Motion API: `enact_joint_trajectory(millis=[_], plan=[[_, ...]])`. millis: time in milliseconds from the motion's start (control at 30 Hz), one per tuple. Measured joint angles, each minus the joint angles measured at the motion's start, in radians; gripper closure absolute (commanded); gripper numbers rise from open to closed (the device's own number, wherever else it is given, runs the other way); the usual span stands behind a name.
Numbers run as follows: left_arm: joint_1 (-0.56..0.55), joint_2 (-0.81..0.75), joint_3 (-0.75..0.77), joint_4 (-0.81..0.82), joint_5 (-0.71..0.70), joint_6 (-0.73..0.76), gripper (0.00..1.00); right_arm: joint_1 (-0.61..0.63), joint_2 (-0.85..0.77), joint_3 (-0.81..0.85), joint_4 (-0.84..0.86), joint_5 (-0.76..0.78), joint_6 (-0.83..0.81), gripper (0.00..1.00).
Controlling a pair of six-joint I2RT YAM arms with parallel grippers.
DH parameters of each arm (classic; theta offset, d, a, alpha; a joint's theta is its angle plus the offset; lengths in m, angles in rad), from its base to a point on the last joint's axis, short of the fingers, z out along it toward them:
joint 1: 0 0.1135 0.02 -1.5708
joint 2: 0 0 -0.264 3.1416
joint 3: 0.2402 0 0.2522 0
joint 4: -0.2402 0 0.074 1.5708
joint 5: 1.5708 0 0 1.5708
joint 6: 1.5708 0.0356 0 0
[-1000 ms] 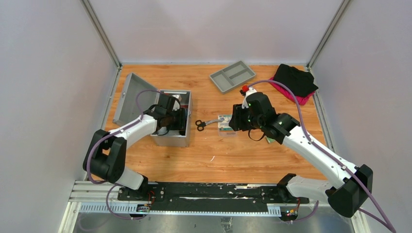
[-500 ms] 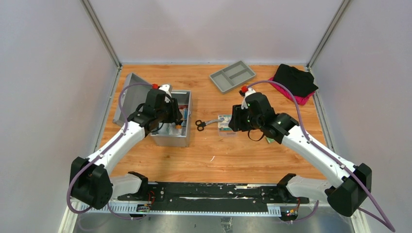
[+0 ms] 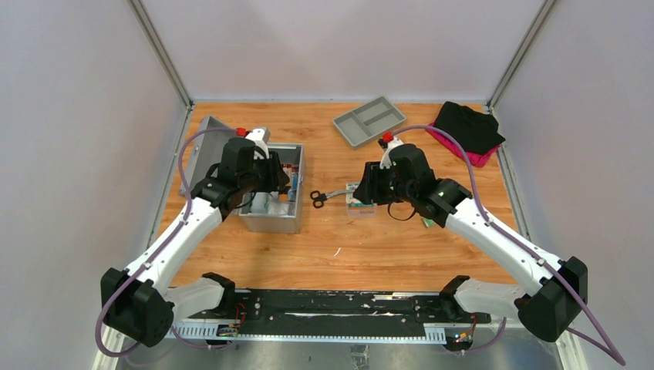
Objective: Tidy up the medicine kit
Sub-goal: Pick up the pill bottle from the medicine box, then place the pill bottle at the center of the board.
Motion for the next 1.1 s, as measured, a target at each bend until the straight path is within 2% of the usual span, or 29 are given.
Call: enact_joint_trajectory(millis=[200, 333, 533, 767, 900, 1100], plan=[[-0.001, -0.031, 0.082, -0.005, 0.065, 0.000, 0.71, 0.000, 0.019, -0.013, 0.172, -0.127, 0.062, 0.50], [-0.050, -0.038, 0.105, -0.003, 0.072, -0.029, 0.71, 0.000, -0.001, -0.014, 0.203, -0.119, 0.071, 0.50], [-0.254, 0.004, 0.109, 0.043, 0.042, -0.090, 0.73, -0.004, -0.194, -0.035, 0.101, 0.111, 0.023, 0.48], [-0.436, 0.218, 0.080, 0.148, 0.018, -0.156, 0.73, -0.007, -0.457, -0.057, -0.053, 0.415, -0.047, 0.49], [-0.473, 0.328, 0.062, 0.187, 0.016, -0.171, 0.73, -0.007, -0.524, -0.061, -0.106, 0.497, -0.060, 0.49], [-0.485, 0.460, 0.055, 0.223, 0.016, -0.171, 0.71, -0.007, -0.510, -0.069, -0.159, 0.544, -0.069, 0.48]])
